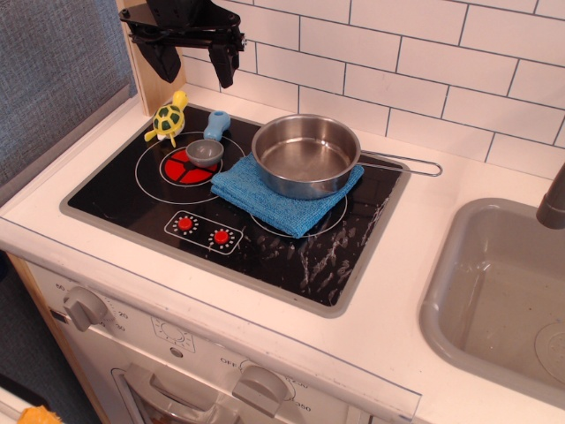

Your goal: Move the yellow and green object into the pot

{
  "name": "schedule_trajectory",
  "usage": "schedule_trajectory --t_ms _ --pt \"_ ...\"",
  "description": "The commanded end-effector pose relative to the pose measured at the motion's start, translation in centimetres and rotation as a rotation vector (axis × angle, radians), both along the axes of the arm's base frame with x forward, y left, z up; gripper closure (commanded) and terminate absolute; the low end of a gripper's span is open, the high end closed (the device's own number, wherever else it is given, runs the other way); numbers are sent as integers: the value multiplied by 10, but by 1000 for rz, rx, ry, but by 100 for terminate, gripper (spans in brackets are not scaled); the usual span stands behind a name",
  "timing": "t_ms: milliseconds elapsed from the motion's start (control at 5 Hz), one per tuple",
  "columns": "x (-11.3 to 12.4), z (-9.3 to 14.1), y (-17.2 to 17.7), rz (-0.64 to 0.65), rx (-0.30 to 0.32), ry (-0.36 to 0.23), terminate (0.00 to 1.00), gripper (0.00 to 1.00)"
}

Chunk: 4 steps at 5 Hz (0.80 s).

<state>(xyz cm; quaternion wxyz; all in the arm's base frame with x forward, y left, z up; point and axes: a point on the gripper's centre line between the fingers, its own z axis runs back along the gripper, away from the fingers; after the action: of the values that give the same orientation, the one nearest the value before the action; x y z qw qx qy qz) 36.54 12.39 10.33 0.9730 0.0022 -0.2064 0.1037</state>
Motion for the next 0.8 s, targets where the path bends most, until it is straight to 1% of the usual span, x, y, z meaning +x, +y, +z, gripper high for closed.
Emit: schedule_trajectory --t_ms 0,200,600 --pt "0 0 0 0 0 0 0 0" --pt "-2 -6 24 35 41 36 0 0" --pt "3 -14 52 53 83 51 0 0"
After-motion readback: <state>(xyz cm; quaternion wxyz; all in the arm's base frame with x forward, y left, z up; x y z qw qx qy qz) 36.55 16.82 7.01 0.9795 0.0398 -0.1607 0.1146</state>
